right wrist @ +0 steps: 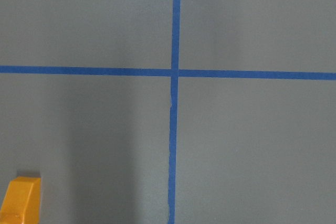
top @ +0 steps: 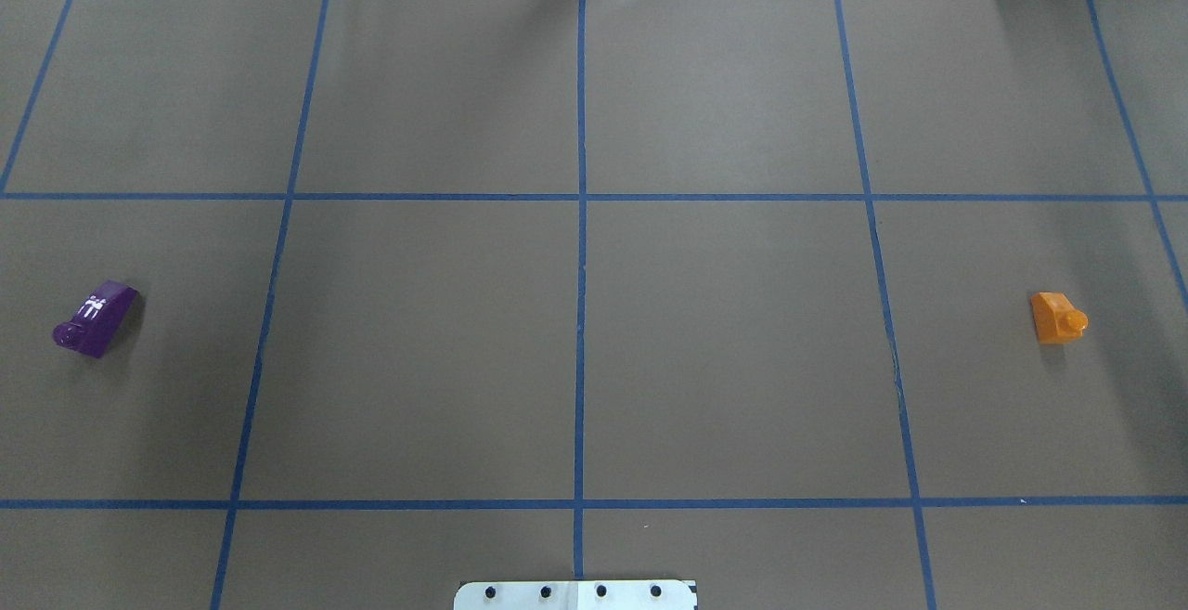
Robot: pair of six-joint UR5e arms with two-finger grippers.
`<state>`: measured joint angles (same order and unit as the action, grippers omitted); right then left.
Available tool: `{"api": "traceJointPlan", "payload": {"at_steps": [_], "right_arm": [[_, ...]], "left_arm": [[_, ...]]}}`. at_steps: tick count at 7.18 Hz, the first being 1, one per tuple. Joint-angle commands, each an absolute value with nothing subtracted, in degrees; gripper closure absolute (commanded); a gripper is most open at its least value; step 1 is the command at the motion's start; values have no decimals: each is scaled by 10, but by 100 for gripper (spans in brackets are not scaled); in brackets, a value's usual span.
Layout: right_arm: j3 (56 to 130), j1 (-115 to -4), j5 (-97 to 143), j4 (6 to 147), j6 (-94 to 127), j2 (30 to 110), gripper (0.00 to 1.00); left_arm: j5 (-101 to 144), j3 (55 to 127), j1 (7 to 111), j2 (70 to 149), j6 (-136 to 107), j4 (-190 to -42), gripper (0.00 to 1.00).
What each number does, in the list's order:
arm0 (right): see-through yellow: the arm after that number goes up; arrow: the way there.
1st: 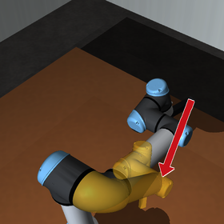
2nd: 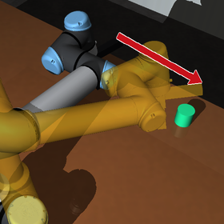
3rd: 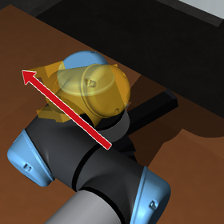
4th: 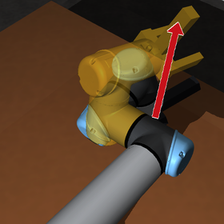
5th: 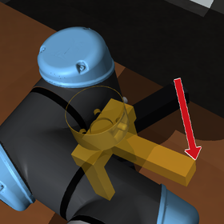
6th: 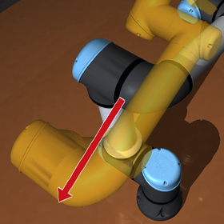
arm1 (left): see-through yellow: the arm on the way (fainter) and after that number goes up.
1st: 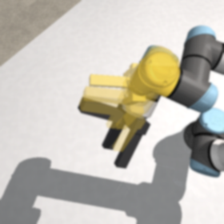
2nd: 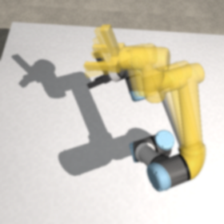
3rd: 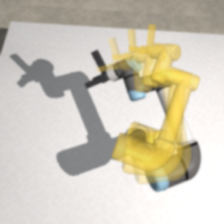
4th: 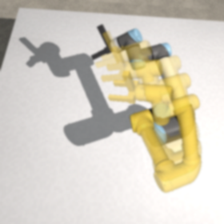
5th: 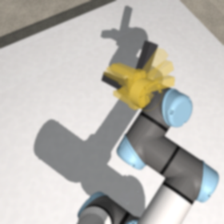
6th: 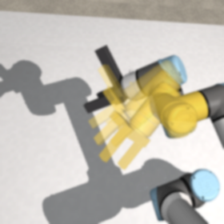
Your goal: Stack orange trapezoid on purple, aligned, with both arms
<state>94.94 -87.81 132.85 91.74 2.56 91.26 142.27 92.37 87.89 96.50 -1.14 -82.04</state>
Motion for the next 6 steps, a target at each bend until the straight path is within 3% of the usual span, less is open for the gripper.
{"api": "traceJointPlan", "payload": {"at_steps": [1, 4, 6], "right_arm": [[952, -874, 1330, 918, 25, 913, 0], [954, -872, 1350, 914, 15, 922, 0], [993, -869, 1360, 913, 13, 947, 0]], "left_arm": [[1424, 953, 879, 964, -11, -816, 0], [1425, 956, 869, 942, -10, -841, 0], [1425, 959, 828, 942, -11, -861, 0]]}}
